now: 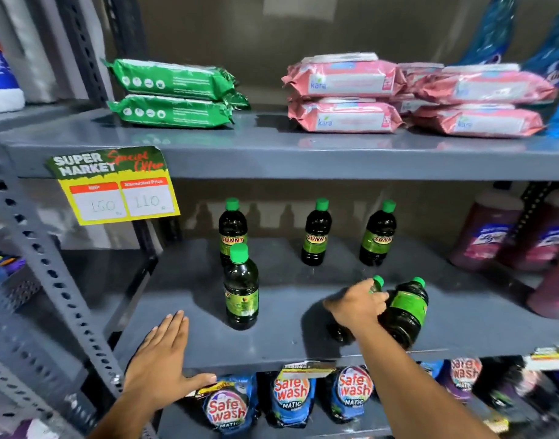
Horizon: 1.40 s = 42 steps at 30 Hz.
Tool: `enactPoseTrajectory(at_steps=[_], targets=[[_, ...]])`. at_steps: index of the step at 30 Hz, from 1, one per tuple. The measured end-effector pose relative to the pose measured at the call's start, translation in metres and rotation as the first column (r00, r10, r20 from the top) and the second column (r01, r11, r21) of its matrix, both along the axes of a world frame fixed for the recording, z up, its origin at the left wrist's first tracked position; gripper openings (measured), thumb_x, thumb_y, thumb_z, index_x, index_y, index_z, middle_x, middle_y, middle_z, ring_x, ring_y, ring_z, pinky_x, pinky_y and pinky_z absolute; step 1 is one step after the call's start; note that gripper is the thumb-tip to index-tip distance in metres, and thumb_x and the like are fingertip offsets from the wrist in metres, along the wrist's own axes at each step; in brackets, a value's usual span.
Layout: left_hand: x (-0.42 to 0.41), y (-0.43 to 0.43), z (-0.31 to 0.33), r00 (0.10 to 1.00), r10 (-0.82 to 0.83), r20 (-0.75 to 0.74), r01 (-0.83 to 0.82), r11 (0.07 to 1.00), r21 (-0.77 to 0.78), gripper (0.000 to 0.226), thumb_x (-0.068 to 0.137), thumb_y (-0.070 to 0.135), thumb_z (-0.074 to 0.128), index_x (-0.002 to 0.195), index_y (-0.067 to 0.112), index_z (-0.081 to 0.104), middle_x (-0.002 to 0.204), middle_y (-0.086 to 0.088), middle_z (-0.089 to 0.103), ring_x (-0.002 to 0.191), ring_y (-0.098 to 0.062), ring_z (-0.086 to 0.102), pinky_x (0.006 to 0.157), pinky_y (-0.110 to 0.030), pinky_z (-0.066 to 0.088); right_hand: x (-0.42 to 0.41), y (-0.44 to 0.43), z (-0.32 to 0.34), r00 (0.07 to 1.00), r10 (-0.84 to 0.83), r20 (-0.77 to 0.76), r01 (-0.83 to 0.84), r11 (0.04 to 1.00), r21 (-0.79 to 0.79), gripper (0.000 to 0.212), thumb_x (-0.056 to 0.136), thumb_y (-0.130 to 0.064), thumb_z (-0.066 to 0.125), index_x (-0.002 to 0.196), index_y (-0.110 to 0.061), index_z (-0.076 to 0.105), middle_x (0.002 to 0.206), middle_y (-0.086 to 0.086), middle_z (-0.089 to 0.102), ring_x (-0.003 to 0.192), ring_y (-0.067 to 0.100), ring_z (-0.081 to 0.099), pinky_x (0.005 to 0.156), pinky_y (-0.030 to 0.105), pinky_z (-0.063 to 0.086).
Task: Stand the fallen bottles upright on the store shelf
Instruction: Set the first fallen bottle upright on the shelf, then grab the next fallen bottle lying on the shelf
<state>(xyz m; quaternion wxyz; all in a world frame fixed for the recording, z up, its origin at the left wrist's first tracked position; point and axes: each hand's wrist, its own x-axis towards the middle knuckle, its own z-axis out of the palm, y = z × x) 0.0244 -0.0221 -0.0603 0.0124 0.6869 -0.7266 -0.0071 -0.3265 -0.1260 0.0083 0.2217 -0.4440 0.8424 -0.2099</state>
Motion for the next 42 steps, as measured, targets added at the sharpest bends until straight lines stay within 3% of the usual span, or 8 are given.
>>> enactPoseTrajectory(at_steps=[4, 11, 22, 29, 32, 36, 38, 42], targets=[[-0.001, 0.0, 0.002, 1.0, 0.004, 0.017, -0.005, 1.0, 0.013, 0.142, 0.049, 0.106, 0.006, 0.151, 0.009, -0.011, 0.159, -0.008, -0.019, 0.147, -0.022, -0.015, 0.121, -0.038, -0.003, 0.0, -0.01, 0.005, 0.972, -0.114, 0.207, 0.125, 0.991, -0.039, 0.112, 0.069, -0.019, 0.081, 0.153, -0.019, 0.008, 0.15, 0.023, 0.025, 0.133, 0.043, 0.036, 0.101, 0.048, 0.041], [0.002, -0.001, -0.004, 1.0, 0.006, -0.022, -0.006, 1.0, -0.005, 0.14, 0.053, 0.107, 0.016, 0.151, 0.01, -0.011, 0.157, -0.003, -0.022, 0.144, -0.017, -0.02, 0.119, -0.037, -0.005, 0.001, 0.007, -0.025, 0.94, 0.199, 0.276, 0.033, 0.755, -0.655, 0.123, 0.059, -0.013, 0.086, 0.155, -0.019, 0.008, 0.151, 0.016, 0.026, 0.14, 0.031, 0.03, 0.116, 0.042, 0.028], [0.004, -0.003, -0.005, 1.0, -0.003, -0.024, 0.003, 1.0, -0.011, 0.14, 0.053, 0.107, 0.017, 0.15, 0.011, -0.012, 0.154, -0.001, -0.025, 0.143, -0.017, -0.021, 0.119, -0.036, -0.005, 0.005, 0.013, -0.039, 0.899, 0.31, 0.309, -0.039, 0.76, -0.649, 0.061, 0.064, -0.015, 0.079, 0.117, -0.022, 0.05, 0.101, 0.006, 0.061, 0.099, 0.033, 0.058, 0.086, 0.054, 0.049], [0.005, -0.003, -0.006, 0.998, -0.008, -0.066, 0.006, 0.999, -0.032, 0.14, 0.054, 0.106, 0.023, 0.152, 0.011, -0.003, 0.158, -0.002, -0.015, 0.145, -0.017, -0.015, 0.119, -0.037, -0.001, -0.015, 0.026, -0.012, 0.898, 0.401, 0.183, -0.216, 0.762, -0.61, 0.109, 0.066, -0.041, 0.088, 0.151, -0.013, 0.027, 0.146, 0.004, 0.038, 0.139, 0.019, 0.033, 0.115, 0.038, 0.029], [0.005, -0.003, -0.008, 0.998, -0.011, -0.066, 0.008, 0.999, -0.039, 0.139, 0.054, 0.106, 0.023, 0.152, 0.01, -0.003, 0.158, -0.002, -0.015, 0.145, -0.016, -0.014, 0.119, -0.037, -0.001, -0.048, 0.03, 0.011, 0.987, 0.152, 0.044, -0.082, 0.728, -0.681, 0.1, 0.073, -0.049, 0.08, 0.148, -0.008, 0.03, 0.147, 0.014, 0.039, 0.137, 0.027, 0.036, 0.111, 0.038, 0.031], [0.005, -0.003, -0.007, 0.997, -0.02, -0.068, 0.017, 0.998, -0.054, 0.14, 0.054, 0.106, 0.023, 0.152, 0.01, 0.0, 0.159, -0.002, -0.011, 0.147, -0.018, -0.009, 0.12, -0.039, 0.004, -0.096, 0.019, 0.03, 0.986, -0.168, 0.005, 0.166, 0.967, -0.196, 0.108, 0.069, -0.065, 0.074, 0.148, -0.011, 0.025, 0.146, 0.023, 0.035, 0.133, 0.044, 0.038, 0.102, 0.053, 0.04], [0.005, -0.004, -0.007, 0.997, -0.018, -0.077, 0.012, 0.998, -0.069, 0.14, 0.054, 0.106, 0.024, 0.152, 0.009, 0.004, 0.161, -0.004, -0.006, 0.148, -0.018, -0.005, 0.12, -0.039, 0.006, -0.106, 0.014, 0.026, 0.982, -0.179, 0.052, 0.177, 0.984, 0.031, 0.113, 0.064, -0.07, 0.075, 0.146, -0.012, 0.023, 0.142, 0.022, 0.037, 0.13, 0.044, 0.042, 0.101, 0.05, 0.041], [0.004, -0.001, -0.004, 0.998, -0.006, -0.068, 0.002, 0.998, -0.058, 0.14, 0.053, 0.107, 0.023, 0.152, 0.009, 0.003, 0.162, -0.005, -0.005, 0.148, -0.018, -0.005, 0.12, -0.039, 0.005, -0.117, 0.005, 0.009, 0.982, -0.177, 0.063, 0.166, 0.975, 0.149, 0.126, 0.059, -0.071, 0.077, 0.15, -0.009, 0.016, 0.137, 0.022, 0.042, 0.126, 0.04, 0.047, 0.101, 0.046, 0.046]])
